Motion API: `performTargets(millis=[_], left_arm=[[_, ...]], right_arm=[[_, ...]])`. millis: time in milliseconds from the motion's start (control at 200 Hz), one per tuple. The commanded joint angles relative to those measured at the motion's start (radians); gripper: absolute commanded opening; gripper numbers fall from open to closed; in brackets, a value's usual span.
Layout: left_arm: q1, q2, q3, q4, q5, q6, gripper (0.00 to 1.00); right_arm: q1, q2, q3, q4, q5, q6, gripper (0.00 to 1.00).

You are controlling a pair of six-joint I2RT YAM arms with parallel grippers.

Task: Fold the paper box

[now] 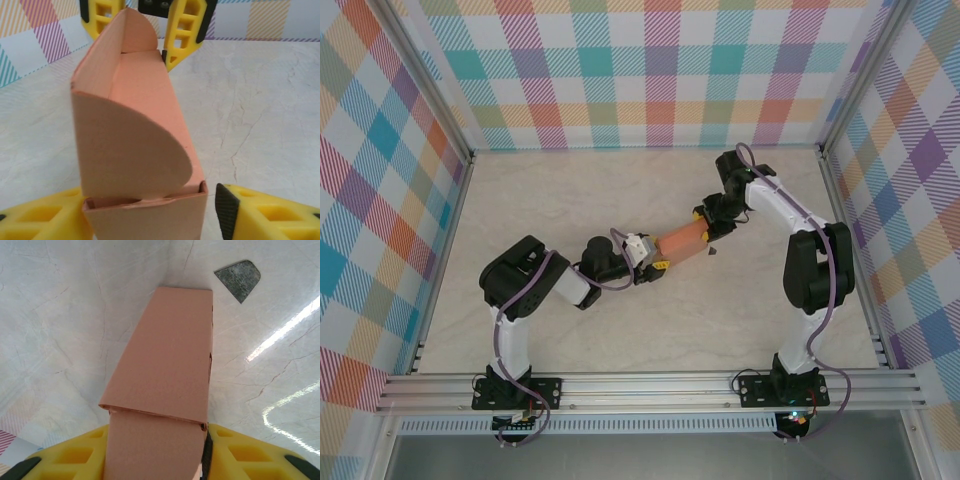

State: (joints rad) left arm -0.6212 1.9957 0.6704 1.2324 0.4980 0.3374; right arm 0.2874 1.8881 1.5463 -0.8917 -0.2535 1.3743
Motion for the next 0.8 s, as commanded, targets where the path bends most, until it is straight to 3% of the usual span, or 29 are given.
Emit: performTargets(millis=[0,305,555,795], left_arm=[[-0.015,0.024,0.009,0.085,-0.014,0.015,0.56],[-0.014,0.020,0.028,0.031,0.047,0.046,0.44],[-0.014,0.017,0.054,-0.017,0.053,0.043,0.43],[-0.014,0.018,0.080,-0.060,0.045,0.043,0.43]], right_arm=[[-0.007,-0.007,-0.029,-0.093,0.046,-0.007,0.42],[-0.011,-0.024,-0.005,-0.074,0.079,-0.088,0.52],[-0.022,-0.098,-0.025,-0.081,0.113,-0.143,0.65],[-0.069,-0.218,-0.096,-0.093,0.116,-0.225,0.70]])
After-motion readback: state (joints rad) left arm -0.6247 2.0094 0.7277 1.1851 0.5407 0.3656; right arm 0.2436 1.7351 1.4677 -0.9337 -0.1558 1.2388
